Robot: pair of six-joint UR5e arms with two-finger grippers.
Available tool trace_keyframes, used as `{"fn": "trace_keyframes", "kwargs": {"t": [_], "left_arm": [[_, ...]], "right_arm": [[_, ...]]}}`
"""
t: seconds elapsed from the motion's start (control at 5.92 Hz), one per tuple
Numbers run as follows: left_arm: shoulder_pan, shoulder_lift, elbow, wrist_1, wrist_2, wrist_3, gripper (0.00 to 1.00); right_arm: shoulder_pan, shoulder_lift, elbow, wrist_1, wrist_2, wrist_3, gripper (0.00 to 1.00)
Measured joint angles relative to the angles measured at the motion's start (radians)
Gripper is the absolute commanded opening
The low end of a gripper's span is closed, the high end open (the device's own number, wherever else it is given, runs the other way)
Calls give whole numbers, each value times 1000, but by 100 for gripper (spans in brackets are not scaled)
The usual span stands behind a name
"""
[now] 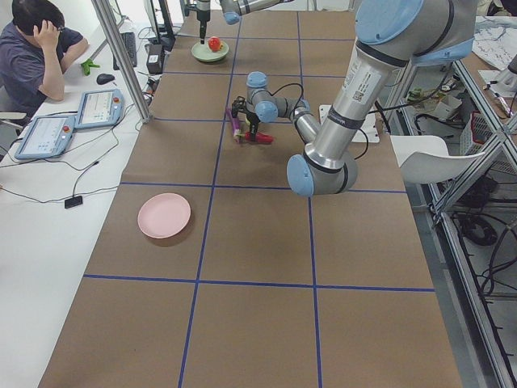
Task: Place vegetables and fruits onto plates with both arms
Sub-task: 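Release the pomegranate with the right gripper while the left grasps the red chili, then carry the chili to the pink plate while the right gripper returns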
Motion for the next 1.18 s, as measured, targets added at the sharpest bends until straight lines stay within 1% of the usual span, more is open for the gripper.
{"fn": "trace_keyframes", "kwargs": {"t": [0.17,0.34,0.51,0.68,1.01,1.18], "left_arm": [[-1,-3,1,0,1,0,0],[-8,-3,-8,0,4,2,0],[-27,-2,-22,0,4,8,0],[-62,-1,-31,1,1,25,0],[-184,2,-22,4,-22,161,0],[-267,4,18,4,-90,266,0]], "right_arm": [[0,-2,28,-20,3,8,100],[-2,-5,82,-76,4,12,100],[-17,-7,161,-151,4,34,100],[-57,-8,240,-195,2,109,100],[-182,-3,372,-214,-38,344,100],[-250,0,426,-222,-79,447,100]]}}
